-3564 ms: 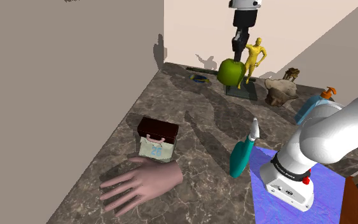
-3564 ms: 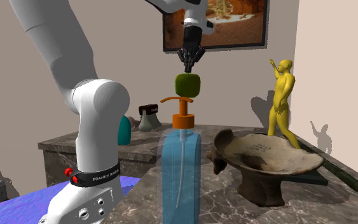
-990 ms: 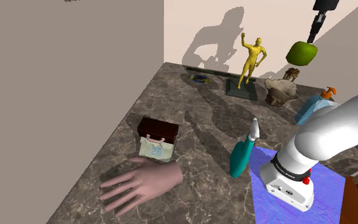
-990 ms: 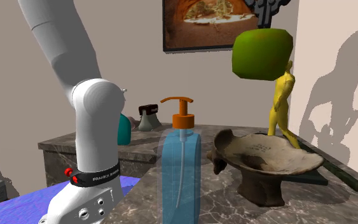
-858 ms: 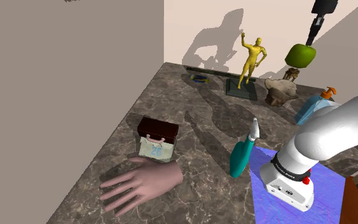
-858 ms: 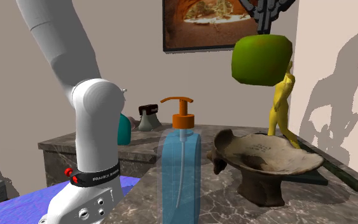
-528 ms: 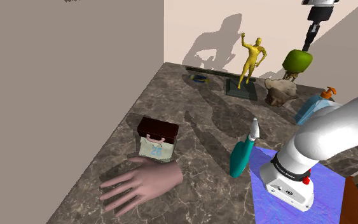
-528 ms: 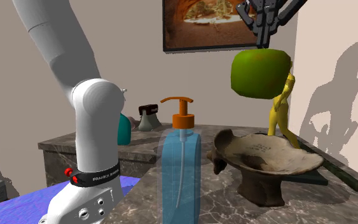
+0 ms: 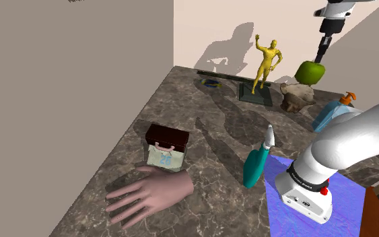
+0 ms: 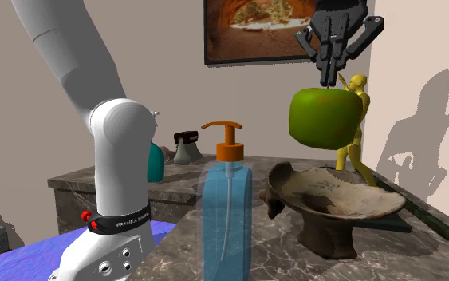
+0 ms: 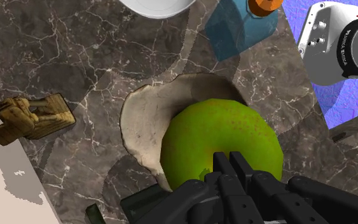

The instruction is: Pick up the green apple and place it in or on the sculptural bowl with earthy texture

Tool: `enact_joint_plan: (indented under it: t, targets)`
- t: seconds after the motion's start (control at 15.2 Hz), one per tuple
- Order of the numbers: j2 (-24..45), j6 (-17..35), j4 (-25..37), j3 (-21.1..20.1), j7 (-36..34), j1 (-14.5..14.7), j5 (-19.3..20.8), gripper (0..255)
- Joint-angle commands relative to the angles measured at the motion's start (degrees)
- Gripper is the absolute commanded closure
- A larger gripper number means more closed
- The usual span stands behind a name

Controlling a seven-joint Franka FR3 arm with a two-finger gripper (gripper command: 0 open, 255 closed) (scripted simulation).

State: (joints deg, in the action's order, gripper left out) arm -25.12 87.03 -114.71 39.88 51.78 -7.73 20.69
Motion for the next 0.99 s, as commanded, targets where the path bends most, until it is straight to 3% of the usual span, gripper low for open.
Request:
enact_joint_plan:
  t: [0.0,0.2,0.73,0.79,0.92]
  targets:
    - [-0.28,1.57,-1.78,0.3,-0.22,-0.17,0.3,255]
    - [-0.51,4.27,-4.68,0.83,-0.64,-0.36,0.71,255]
    - [-0.51,4.27,-4.68,0.84,-0.64,-0.35,0.71,255]
    - [-0.51,4.27,-4.68,0.84,-0.64,-0.35,0.71,0]
    - [-0.51,4.27,-4.67,0.84,-0.64,-0.35,0.71,0]
